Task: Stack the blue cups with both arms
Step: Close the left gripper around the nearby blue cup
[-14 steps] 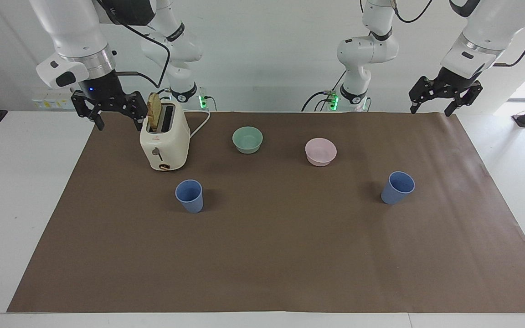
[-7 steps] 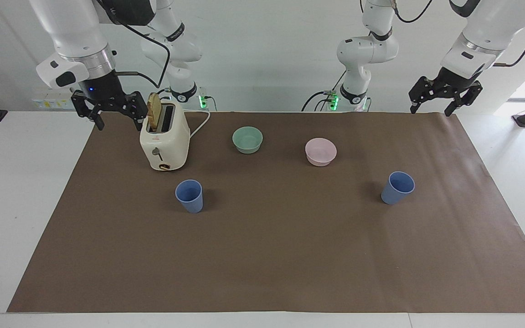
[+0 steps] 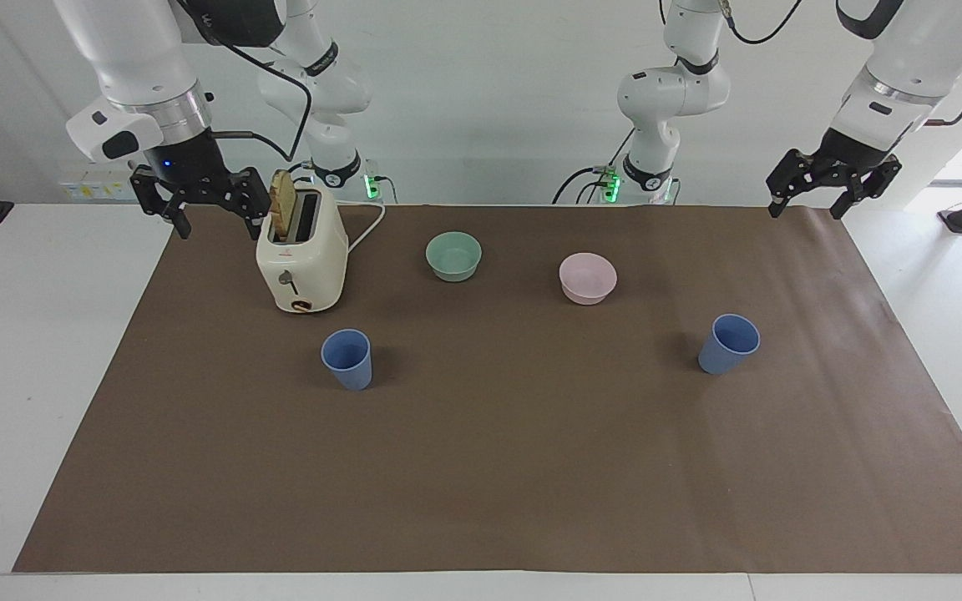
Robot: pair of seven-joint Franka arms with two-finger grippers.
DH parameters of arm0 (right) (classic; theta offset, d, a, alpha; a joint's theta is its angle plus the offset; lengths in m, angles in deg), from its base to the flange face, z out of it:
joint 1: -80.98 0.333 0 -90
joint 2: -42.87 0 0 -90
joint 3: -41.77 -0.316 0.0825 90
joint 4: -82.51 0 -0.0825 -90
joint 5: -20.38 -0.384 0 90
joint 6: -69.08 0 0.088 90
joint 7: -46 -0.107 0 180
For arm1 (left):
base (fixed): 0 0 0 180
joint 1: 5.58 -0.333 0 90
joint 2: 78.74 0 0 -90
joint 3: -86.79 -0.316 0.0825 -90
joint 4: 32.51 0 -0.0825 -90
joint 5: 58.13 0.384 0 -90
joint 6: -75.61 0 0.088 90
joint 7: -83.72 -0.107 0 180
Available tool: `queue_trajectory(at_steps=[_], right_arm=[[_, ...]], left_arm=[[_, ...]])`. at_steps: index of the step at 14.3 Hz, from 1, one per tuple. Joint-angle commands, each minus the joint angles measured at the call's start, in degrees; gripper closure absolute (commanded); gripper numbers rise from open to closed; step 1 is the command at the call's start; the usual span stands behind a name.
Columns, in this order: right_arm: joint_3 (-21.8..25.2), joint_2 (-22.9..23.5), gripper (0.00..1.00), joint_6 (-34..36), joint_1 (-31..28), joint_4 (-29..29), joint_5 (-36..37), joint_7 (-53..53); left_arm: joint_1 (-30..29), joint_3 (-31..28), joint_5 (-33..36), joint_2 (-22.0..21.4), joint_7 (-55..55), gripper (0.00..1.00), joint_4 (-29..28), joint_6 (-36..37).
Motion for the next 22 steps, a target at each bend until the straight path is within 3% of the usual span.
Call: queue_trajectory(at_steps=[1,7,11,18,21,22], right_arm=[[-0.46,-1.26,0.0,0.25,-0.88,1.27,-0.43,1.08],[-0.46,-1.26,0.0,0.25,-0.88,1.27,-0.43,1.08],[-0.46,-1.26,0.0,0.25,-0.88,1.27,-0.43,1.08],[-0.46,-1.26,0.0,0.25,-0.88,1.27,-0.43,1.08],[-0.46,-1.26,0.0,0.25,-0.88,1.27,-0.35,1.08],[-0.46,-1.26,0.0,0.25,-0.88,1.27,-0.43,1.08]], left_arm=[[-1.66,0.38,0.68,1.9,3.59,0.0,-3.99,-7.25],[-2.8,0.38,0.5,6.29,12.03,0.0,-11.81,-17.98],[-2.37,0.38,-0.64,8.75,15.45,0.0,-20.16,-29.13],[-1.93,0.47,-1.16,9.11,16.52,0.03,-25.0,-32.31],[-2.1,0.47,-1.25,9.11,16.08,1.0,-25.18,-32.41],[-1.93,0.47,-1.17,9.11,15.82,1.0,-25.18,-32.41]])
